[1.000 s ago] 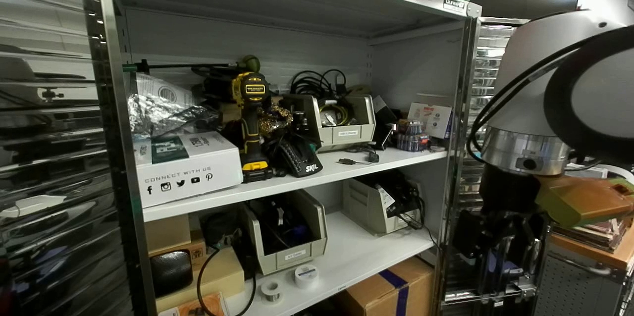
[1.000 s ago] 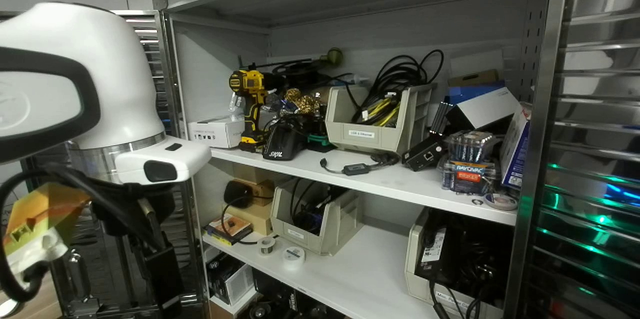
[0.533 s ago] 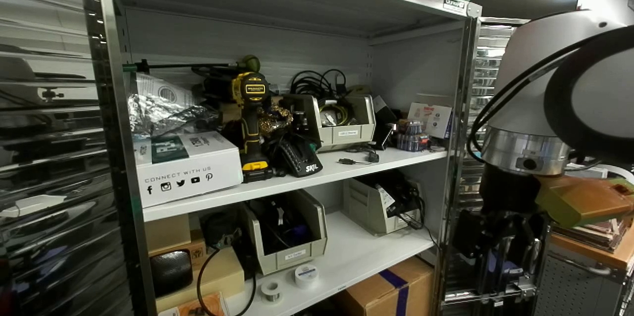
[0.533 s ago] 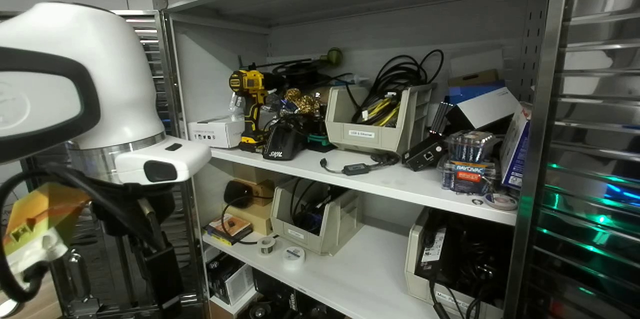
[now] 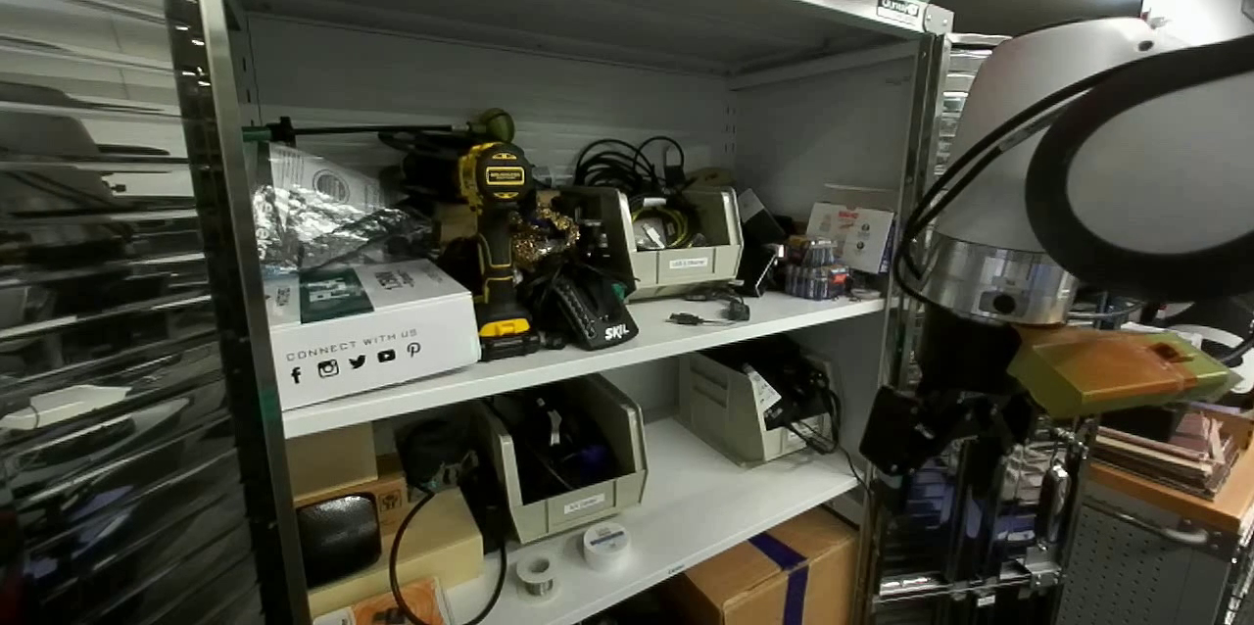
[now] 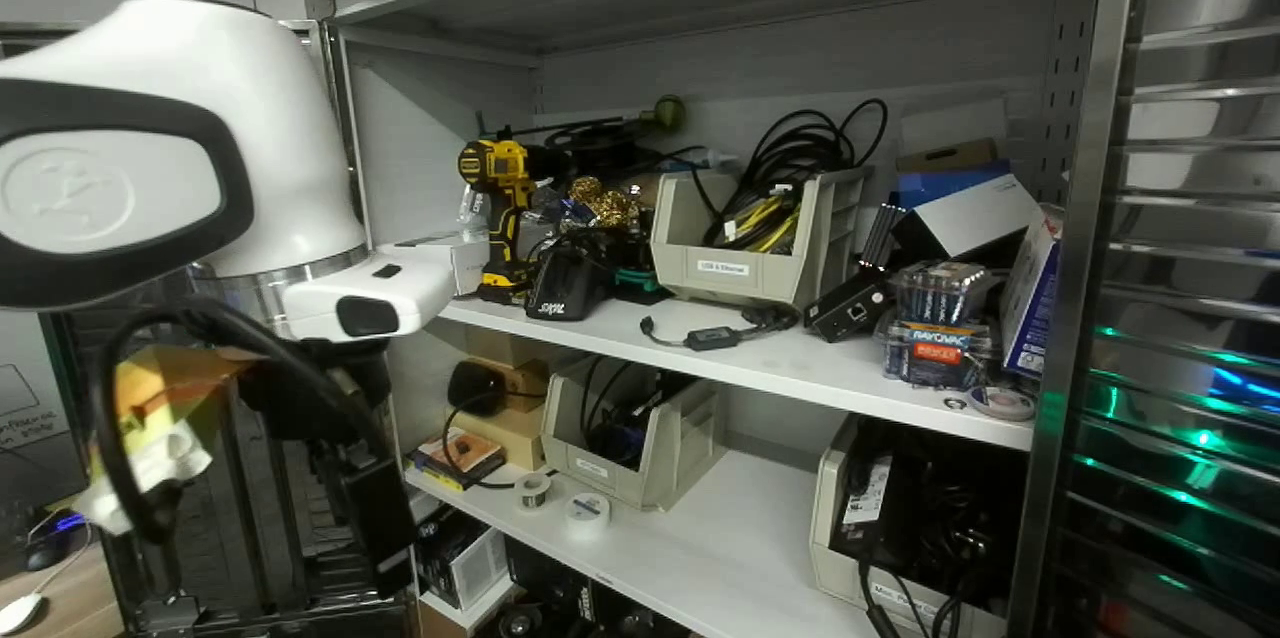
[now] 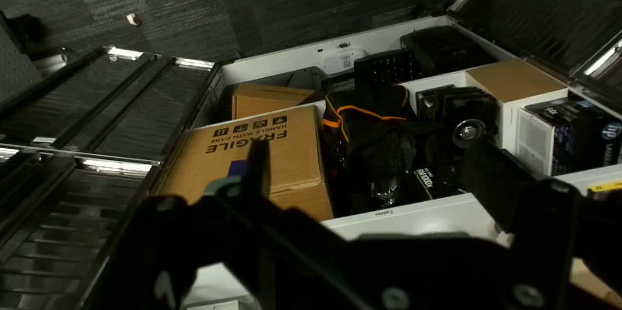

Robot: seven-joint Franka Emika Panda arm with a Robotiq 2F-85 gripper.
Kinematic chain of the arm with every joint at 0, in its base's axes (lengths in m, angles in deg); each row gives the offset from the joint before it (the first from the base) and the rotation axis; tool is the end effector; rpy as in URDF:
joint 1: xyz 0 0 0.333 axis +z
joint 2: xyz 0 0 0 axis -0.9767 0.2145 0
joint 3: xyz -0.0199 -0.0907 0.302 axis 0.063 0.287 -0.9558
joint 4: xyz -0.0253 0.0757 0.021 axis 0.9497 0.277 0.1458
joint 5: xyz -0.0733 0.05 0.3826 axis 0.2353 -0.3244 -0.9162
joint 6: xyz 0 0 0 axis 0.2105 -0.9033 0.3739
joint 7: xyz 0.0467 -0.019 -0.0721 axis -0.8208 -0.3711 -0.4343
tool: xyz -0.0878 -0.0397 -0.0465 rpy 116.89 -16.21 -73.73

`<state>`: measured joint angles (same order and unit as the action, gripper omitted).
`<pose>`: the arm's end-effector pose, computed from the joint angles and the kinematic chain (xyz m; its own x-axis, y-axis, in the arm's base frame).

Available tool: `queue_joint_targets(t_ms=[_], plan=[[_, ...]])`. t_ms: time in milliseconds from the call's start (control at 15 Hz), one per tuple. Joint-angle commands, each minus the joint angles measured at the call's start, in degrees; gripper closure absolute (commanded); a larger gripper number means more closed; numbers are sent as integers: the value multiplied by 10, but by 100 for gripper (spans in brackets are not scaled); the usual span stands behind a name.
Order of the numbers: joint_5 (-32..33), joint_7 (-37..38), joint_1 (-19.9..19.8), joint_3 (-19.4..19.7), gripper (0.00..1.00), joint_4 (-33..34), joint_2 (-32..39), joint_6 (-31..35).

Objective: Put the grey cable inside the toolbox

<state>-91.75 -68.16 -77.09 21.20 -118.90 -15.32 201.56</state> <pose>0.3622 0.0557 0.4023 0.9812 -0.1464 0.1261 -0.1498 -0.9885 0.0181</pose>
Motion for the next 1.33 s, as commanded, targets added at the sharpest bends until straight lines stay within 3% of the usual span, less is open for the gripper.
queue_joint_targets(t_ms=[0, 333, 667, 1267], plan=[[33, 0, -18, 2, 0, 55, 67, 45], [59, 15, -40, 11, 0, 143, 144, 79], [36, 48, -48, 39, 0, 240, 210, 88], [53, 126, -36, 63, 0, 430, 348, 68]])
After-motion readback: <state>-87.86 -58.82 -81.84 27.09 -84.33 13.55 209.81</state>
